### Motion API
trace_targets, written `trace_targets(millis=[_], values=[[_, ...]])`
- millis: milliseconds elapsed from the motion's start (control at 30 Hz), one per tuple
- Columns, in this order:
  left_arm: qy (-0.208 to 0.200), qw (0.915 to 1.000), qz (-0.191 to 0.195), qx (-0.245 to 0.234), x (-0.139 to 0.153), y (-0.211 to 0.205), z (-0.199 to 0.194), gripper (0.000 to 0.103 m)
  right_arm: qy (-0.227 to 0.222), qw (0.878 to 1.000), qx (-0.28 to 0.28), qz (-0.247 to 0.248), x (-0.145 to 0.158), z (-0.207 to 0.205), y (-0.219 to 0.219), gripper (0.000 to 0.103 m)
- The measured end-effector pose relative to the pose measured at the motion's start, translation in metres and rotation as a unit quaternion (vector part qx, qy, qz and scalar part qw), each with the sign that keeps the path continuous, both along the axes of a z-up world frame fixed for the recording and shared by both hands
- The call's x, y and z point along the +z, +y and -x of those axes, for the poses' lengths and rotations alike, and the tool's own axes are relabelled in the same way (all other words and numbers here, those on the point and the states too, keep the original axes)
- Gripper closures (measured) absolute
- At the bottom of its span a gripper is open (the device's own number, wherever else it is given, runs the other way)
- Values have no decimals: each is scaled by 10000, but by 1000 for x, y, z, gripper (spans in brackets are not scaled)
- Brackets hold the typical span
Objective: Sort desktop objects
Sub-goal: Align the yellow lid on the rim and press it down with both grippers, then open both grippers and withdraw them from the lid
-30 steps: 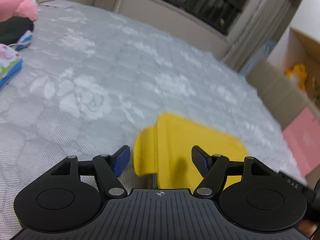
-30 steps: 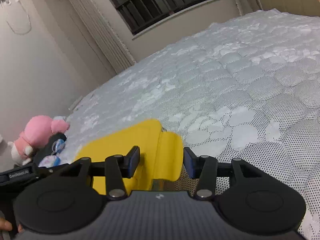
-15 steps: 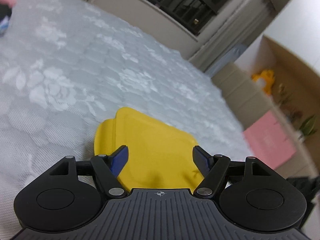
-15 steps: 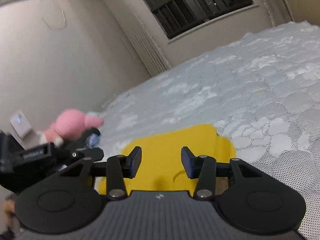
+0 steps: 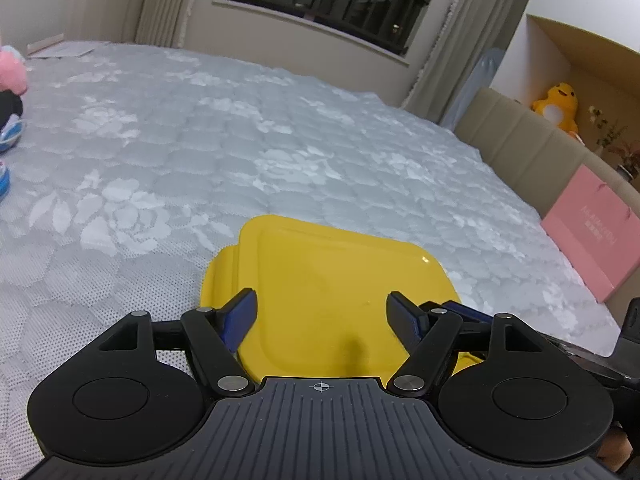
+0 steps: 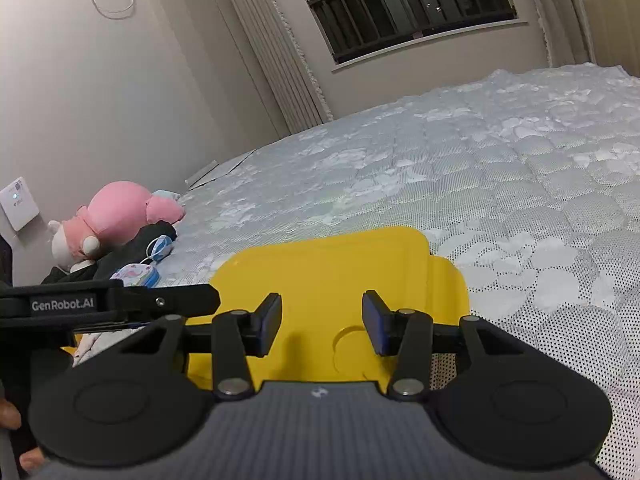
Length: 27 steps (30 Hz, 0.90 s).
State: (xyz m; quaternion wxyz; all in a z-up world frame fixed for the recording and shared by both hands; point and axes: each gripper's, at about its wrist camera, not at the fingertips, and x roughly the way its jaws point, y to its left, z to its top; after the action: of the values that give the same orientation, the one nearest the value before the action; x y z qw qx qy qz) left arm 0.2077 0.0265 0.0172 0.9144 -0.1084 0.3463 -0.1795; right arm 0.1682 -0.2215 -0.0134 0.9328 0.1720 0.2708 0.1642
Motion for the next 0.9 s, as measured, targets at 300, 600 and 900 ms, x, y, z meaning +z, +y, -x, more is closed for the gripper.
trace_targets(millis=[300, 600, 900], values=[[-43, 9999, -101, 18, 2, -4, 3, 26, -48, 9997, -50, 240, 2, 2, 7, 54], [-19, 9997, -189, 159, 5, -1, 7, 26, -225, 9922, -295, 1189, 4, 10, 27, 54], [-581, 9944, -640, 612, 17, -5, 56, 21, -282, 9886, -466, 1407, 9, 46, 36, 52]])
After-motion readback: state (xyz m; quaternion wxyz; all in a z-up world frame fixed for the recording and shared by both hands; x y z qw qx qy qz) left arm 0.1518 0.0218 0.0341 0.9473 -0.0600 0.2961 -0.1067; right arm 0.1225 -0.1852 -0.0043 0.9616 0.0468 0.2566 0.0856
